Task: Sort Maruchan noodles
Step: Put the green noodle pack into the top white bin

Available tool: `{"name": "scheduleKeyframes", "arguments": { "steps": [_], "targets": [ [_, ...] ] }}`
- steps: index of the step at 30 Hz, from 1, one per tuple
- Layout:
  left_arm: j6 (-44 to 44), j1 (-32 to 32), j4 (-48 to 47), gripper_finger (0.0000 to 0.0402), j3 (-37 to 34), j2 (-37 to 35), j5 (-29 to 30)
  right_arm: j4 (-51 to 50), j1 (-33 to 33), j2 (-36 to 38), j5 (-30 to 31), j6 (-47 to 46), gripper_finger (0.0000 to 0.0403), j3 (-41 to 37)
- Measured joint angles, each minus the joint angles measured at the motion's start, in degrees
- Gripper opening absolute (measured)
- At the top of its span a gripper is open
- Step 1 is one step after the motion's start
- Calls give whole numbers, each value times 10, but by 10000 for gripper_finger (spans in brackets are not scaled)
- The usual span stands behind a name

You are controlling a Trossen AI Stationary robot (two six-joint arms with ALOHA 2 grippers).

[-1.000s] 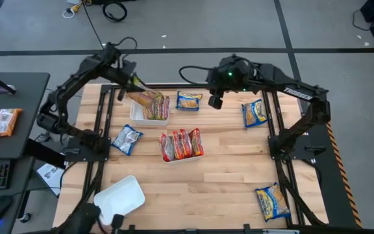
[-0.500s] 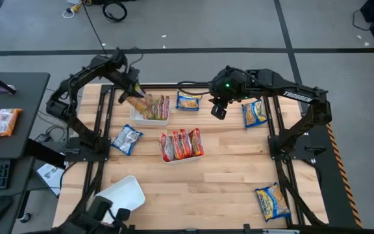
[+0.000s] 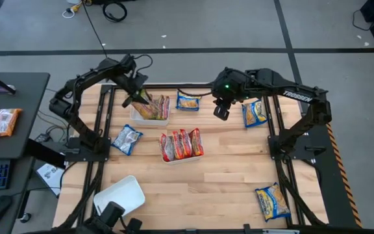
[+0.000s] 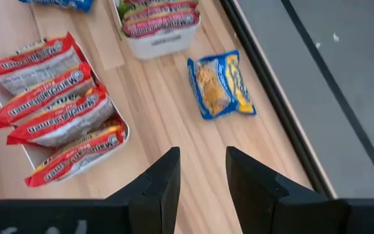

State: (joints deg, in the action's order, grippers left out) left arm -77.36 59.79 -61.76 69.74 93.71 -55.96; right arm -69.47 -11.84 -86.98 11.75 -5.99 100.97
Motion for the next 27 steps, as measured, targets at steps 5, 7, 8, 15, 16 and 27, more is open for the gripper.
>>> {"name": "scheduleKeyframes", "arguments": {
  "steps": [5,7,8,15,16,27],
  "targets": [
    [-2,2,3,101,0,0,9,-19,4,0,0,-34,129,0],
    [3,5,10,101,0,0,23,-21,7,0,0,-47,129,0],
    [11,5,17,101,0,0,30,-21,9,0,0,-53,129,0],
    [173,-16,73,142,0,0,48,-23,27,0,2,-82,129,0],
    [199,-22,77,152,0,0,57,-24,29,0,5,-86,129,0],
    [468,-62,142,231,10,-13,244,-27,37,0,24,-90,129,0]
  ]
}}
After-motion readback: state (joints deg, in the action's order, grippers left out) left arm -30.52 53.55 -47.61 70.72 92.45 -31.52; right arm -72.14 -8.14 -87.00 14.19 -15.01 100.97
